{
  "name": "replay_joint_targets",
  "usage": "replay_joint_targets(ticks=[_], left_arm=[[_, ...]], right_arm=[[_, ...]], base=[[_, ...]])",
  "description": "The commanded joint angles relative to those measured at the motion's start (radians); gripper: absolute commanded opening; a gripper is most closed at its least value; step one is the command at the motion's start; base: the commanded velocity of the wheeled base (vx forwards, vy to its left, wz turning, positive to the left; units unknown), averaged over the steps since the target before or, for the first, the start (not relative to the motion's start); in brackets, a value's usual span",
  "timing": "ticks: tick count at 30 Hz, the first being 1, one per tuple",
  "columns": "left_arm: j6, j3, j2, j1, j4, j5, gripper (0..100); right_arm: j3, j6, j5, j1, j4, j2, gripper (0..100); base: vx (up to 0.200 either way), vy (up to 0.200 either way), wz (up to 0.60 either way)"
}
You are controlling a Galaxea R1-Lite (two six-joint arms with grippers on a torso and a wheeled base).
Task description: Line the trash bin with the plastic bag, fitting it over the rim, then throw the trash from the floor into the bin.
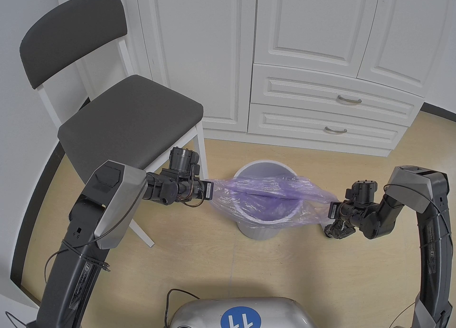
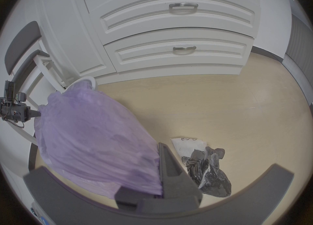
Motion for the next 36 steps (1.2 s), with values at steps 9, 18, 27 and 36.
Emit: replay_joint_targets(ticks=[9,18,27,36], left_arm=[[0.000,0.000,-0.034,-0.013,0.059,0.002,0],[0.020,0.092,-0.134,-0.030,0.073,0.001,0],[0.050,0.041,-0.054,-0.019,0.084,0.001,100],[0.076,0.000,-0.040,0.012,0.156,-0.001,100]], right_arm=[[0.272,-0.074,0.111,0.037,0.005,-0.293,100],[0.341,-0.097,0.127,0.082,0.000,-0.381,100],[0.310,-0.066,-0.033,0.270,-0.012,-0.348,100],[0.077,-0.271,-0.065,0.424,0.230,-0.321,100]], base=[[0.000,0.000,0.00],[0.000,0.000,0.00],[0.000,0.000,0.00],[0.000,0.000,0.00]])
